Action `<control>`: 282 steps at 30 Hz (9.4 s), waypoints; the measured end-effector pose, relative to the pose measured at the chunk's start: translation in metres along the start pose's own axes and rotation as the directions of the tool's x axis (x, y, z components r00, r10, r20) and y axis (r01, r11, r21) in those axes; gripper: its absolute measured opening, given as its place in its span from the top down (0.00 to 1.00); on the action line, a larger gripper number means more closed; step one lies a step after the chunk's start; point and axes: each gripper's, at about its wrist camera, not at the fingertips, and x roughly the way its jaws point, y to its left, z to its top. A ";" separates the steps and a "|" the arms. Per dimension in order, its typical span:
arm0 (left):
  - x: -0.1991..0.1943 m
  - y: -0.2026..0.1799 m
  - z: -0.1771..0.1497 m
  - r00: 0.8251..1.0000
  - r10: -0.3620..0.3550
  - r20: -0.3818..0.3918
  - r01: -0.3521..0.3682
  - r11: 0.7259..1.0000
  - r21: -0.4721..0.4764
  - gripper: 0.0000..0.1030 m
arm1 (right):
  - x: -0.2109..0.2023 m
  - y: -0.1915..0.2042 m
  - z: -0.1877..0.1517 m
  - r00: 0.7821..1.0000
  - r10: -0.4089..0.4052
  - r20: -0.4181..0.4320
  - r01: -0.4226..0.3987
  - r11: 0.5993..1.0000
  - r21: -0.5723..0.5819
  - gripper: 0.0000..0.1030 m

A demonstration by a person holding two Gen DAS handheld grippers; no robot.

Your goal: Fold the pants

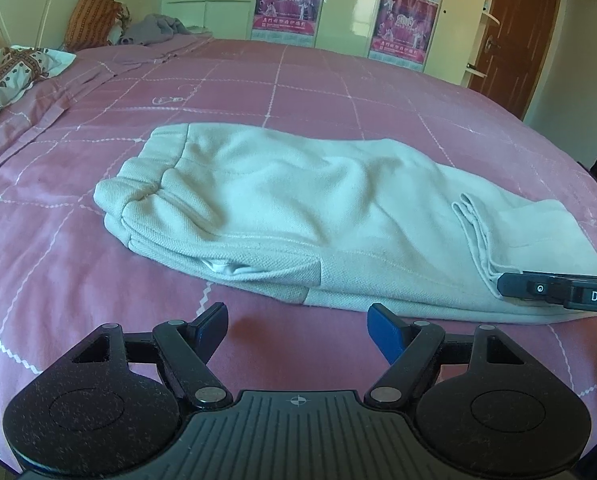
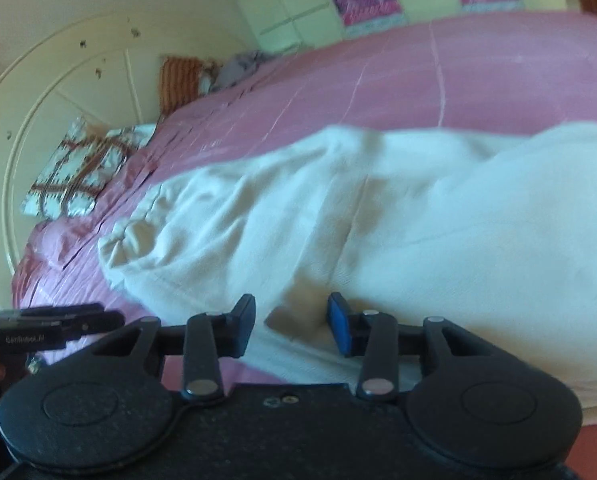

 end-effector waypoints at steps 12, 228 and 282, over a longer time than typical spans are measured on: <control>0.058 -0.124 0.026 0.952 -0.307 -0.008 0.307 0.951 0.022 0.26 | -0.113 -0.083 0.021 0.912 -0.328 0.245 0.319 0.945 0.078 0.77; 0.024 -0.086 -0.018 0.984 -0.138 0.110 0.118 0.978 0.172 0.18 | -0.173 -0.135 -0.048 0.875 -0.399 0.273 0.260 0.865 0.430 0.62; 0.088 -0.103 0.080 0.978 -0.208 0.010 0.204 0.964 0.171 0.26 | -0.056 -0.189 0.108 0.962 -0.264 0.065 0.246 0.947 0.207 0.12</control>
